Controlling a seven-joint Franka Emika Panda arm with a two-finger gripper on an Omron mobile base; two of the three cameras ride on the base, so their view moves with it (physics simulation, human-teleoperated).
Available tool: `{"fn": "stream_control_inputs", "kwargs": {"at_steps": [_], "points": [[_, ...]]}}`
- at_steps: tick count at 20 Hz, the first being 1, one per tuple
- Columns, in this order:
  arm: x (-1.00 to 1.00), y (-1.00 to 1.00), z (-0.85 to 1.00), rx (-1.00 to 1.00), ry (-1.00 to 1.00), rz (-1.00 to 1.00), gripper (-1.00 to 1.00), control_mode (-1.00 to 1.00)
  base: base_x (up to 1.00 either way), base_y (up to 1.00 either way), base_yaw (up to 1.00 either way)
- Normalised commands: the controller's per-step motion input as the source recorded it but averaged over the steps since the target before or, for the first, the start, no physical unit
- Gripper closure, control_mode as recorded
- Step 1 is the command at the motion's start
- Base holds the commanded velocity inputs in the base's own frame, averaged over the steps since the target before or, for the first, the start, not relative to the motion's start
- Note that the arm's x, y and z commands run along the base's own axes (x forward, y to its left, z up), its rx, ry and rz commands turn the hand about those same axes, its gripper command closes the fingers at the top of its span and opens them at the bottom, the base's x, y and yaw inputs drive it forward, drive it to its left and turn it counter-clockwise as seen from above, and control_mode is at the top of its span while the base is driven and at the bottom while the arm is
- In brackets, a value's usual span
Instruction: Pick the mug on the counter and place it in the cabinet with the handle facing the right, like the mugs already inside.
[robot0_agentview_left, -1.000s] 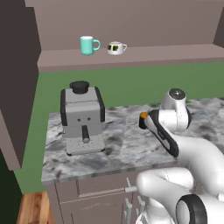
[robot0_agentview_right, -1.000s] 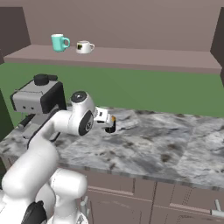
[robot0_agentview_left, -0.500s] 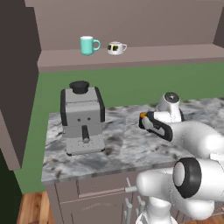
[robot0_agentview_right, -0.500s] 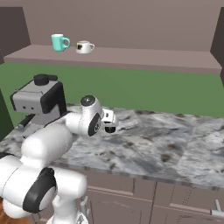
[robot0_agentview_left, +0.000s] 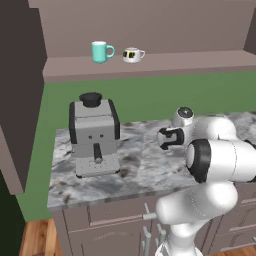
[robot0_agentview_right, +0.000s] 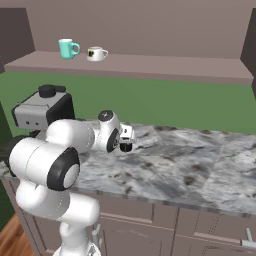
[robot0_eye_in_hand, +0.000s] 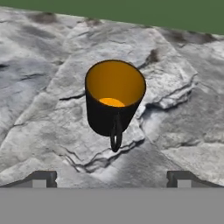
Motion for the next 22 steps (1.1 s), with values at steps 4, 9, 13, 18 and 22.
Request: {"fn": "stream_control_inputs", "kwargs": {"at_steps": [4, 9, 13, 18, 22], "points": [[0.45, 0.00, -0.42, 0.01, 0.07, -0.02, -1.00, -1.00, 0.00, 0.00, 0.00], [0.37, -0.01, -0.29, 0.01, 0.03, -0.02, -1.00, -1.00, 0.00, 0.00, 0.00], [0.34, -0.10, -0.20, 0.00, -0.01, 0.00, -1.00, -1.00, 0.00, 0.00, 0.00], [0.28, -0.10, -0.18, 0.00, -0.03, 0.00, -1.00, -1.00, 0.00, 0.00, 0.00], [0.16, -0.01, -0.26, 0.00, -0.05, 0.00, 1.00, -1.00, 0.00, 0.00, 0.00]]}}
